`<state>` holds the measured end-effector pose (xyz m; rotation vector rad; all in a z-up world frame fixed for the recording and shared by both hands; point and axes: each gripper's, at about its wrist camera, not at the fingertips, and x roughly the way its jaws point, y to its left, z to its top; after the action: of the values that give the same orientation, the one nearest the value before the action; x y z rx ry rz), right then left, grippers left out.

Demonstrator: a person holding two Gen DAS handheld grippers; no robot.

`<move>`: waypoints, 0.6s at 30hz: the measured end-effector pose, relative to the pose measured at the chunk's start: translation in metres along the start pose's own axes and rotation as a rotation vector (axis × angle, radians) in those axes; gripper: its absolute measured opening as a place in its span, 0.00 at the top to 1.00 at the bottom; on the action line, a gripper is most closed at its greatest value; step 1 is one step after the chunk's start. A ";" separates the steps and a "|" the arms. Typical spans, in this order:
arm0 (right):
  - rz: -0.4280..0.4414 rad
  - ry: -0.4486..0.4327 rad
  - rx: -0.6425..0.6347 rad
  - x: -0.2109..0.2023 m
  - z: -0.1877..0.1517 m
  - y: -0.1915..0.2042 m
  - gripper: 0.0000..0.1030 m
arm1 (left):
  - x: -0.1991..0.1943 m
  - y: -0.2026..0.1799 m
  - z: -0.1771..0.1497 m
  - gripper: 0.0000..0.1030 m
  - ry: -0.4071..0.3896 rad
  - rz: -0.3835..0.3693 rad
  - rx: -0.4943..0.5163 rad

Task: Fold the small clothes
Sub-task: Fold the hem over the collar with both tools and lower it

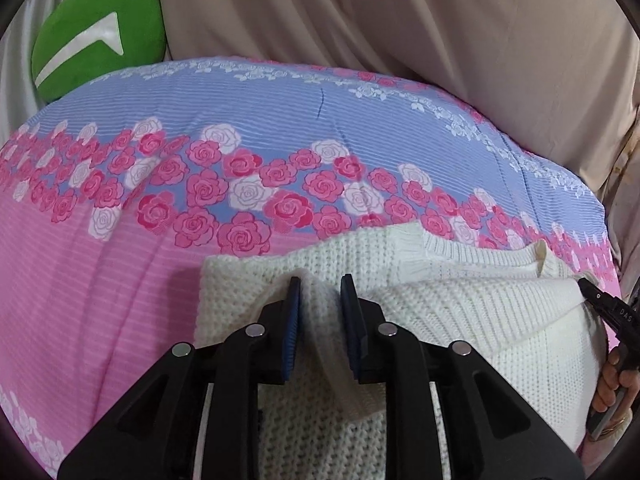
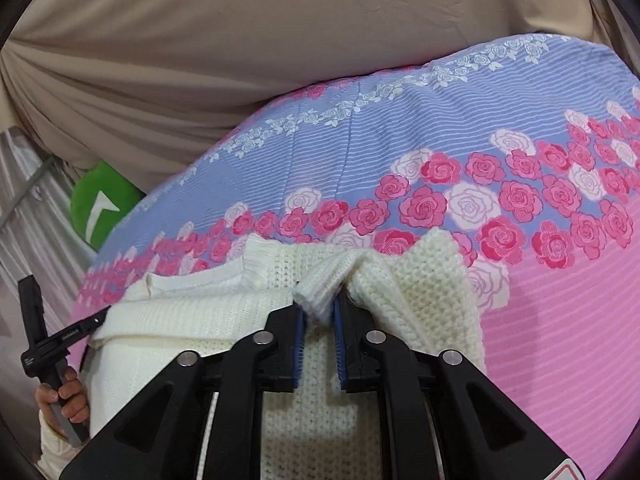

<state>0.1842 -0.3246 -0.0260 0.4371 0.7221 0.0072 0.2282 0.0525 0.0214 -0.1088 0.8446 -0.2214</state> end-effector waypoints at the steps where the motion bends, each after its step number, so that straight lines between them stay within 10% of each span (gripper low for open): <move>1: 0.007 -0.008 -0.008 -0.002 0.001 0.002 0.83 | -0.001 -0.002 0.000 0.77 -0.018 -0.005 0.001; 8: 0.080 -0.403 0.042 -0.120 -0.011 0.002 0.48 | -0.077 0.006 -0.009 0.22 -0.260 0.014 -0.007; 18: -0.096 -0.198 0.037 -0.178 -0.136 -0.008 0.47 | -0.118 0.044 -0.099 0.21 0.025 -0.060 -0.043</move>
<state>-0.0381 -0.3070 -0.0062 0.4315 0.5481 -0.1379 0.0845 0.1225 0.0338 -0.1720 0.8717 -0.2610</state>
